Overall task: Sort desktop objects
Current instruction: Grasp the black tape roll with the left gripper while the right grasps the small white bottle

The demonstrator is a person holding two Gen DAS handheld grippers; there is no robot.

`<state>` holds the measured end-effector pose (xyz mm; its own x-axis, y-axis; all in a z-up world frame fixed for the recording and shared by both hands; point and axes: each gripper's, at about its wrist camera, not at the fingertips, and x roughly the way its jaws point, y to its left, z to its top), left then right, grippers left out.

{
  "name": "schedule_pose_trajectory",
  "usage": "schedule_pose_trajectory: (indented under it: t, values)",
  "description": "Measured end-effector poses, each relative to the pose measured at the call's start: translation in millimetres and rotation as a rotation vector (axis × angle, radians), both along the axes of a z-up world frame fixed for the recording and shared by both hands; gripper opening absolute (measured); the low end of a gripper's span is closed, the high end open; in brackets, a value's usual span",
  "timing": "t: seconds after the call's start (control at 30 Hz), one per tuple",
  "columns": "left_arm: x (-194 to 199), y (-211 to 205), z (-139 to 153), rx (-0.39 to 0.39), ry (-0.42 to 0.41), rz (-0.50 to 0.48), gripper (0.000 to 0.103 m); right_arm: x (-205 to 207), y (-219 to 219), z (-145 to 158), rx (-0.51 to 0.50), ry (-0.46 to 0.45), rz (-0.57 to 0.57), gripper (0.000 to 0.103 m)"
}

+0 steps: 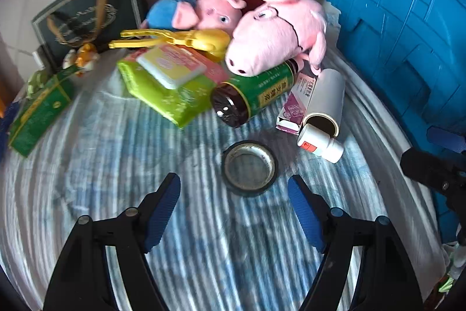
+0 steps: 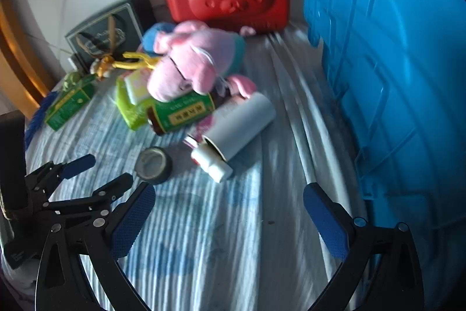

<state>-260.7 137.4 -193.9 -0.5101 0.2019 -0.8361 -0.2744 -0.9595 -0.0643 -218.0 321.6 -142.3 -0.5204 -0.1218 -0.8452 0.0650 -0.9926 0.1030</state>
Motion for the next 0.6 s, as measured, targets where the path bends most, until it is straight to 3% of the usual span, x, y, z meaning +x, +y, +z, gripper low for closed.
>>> schedule_pose_trajectory:
  t: [0.23, 0.27, 0.3, 0.53, 0.6]
  values:
    - [-23.7, 15.4, -30.4, 0.007, -0.046, -0.022, 0.074, -21.2, 4.8, -26.4, -0.009, -0.027, -0.025, 0.103]
    - [-24.1, 15.7, -33.4, 0.005, -0.049, -0.027, 0.061, -23.9, 3.0, -29.1, -0.005, -0.022, -0.020, 0.103]
    - [-24.1, 15.5, -36.8, 0.008, -0.063, -0.033, 0.056, -26.7, 0.3, -31.8, 0.003, -0.021, -0.013, 0.103]
    - [-4.0, -5.7, -39.1, -0.013, -0.037, 0.031, 0.056, -46.3, -23.7, -55.9, 0.014, -0.067, 0.030, 0.102]
    - [1.4, -13.4, -37.3, -0.017, -0.030, 0.048, 0.056, -50.9, -32.4, -64.3, 0.038, -0.080, 0.054, 0.080]
